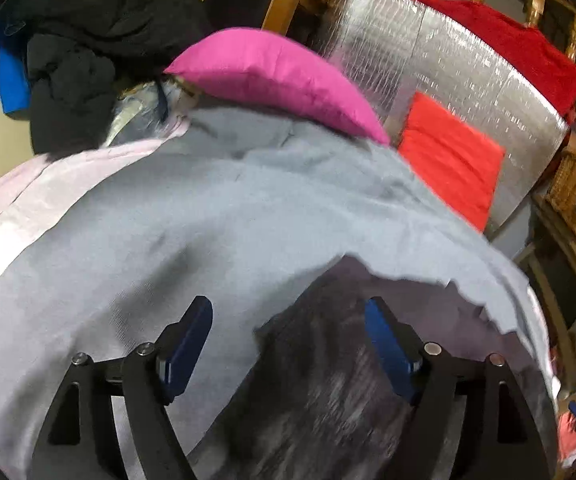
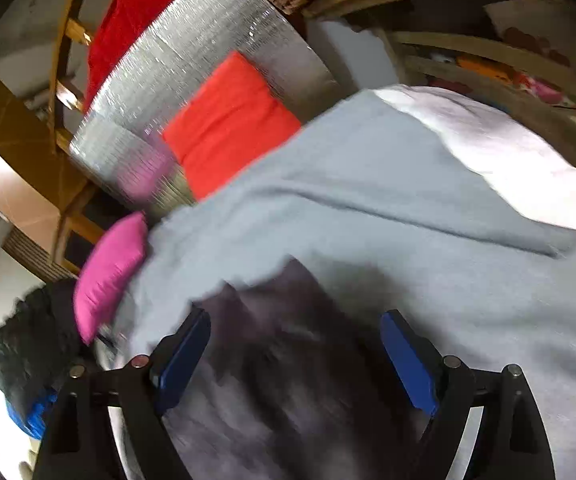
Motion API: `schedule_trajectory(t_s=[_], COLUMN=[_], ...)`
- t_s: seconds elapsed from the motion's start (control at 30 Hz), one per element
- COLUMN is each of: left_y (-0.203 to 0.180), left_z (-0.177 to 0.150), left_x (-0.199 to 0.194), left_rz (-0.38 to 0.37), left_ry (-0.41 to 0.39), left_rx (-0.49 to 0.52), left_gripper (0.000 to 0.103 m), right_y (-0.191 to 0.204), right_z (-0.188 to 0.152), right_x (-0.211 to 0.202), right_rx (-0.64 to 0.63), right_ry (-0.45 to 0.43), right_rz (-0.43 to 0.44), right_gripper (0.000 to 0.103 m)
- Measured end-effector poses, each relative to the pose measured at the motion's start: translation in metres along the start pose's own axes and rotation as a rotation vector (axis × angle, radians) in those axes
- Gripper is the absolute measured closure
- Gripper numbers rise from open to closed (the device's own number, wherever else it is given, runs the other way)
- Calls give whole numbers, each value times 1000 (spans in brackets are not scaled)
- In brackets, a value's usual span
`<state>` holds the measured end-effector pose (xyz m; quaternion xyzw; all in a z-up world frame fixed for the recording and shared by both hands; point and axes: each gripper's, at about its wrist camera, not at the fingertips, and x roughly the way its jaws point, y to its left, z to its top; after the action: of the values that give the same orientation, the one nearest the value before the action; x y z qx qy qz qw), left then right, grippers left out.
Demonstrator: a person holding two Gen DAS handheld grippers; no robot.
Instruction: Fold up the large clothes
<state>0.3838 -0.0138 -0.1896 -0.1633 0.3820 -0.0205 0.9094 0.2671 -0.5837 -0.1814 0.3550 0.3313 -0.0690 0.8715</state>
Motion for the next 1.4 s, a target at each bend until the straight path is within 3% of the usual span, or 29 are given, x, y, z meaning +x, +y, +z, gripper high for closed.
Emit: schedule_trajectory(t_s=[0.1,0.17,0.23,0.33,0.43,0.53,0.6,0.73,0.77,0.8,0.83,0.87,0.93,1.1,1.4], left_y=[12,17,16,20,12,-2,-8,-16,-17,-18,-19,-21,-23,-34,-55], left_z=[-12,-19,-25,-30,-29,-29,-30,-30,-30,-30,-30,-30,-30,-30,-39], left_x=[6,17,31,46,44,37,32,6,0,-8,-14,-22,-32,-49,-51], left_rz=[21,16,22,36,51,83,110,136,134,133,133,130,129,122,118], left_ry=[82,134,186,222,200,162,134,33,10,-17,-41,-66,-104,-171,-176], left_rx=[-25,-32,2,-9,40,127,186,271,283,296,307,316,329,361,410], left_gripper=[24,24,24,24,24,24,24,24,24,24,24,24,24,24,24], right_y=[0,1,3,4,10,6,-3,-11,-13,-15,-15,-14,-13,-16,-26], right_z=[-18,-29,-36,-39,-37,-44,-49,-39,-40,-41,-40,-42,-40,-44,-49], right_x=[22,38,54,48,15,26,49,17,8,-2,-9,-22,-31,-17,12], right_rx=[-33,-59,-119,-144,-123,-142,-113,-3,16,29,34,28,-2,9,33], right_ry=[36,62,106,78,-42,7,110,34,-8,-50,-84,-152,-179,-101,-10], right_rz=[-36,-45,-132,-166,-138,-183,-196,-76,-61,-67,-74,-76,-65,-84,-106], right_gripper=[19,31,74,86,87,87,83,77,63,29,16,11,11,11,12])
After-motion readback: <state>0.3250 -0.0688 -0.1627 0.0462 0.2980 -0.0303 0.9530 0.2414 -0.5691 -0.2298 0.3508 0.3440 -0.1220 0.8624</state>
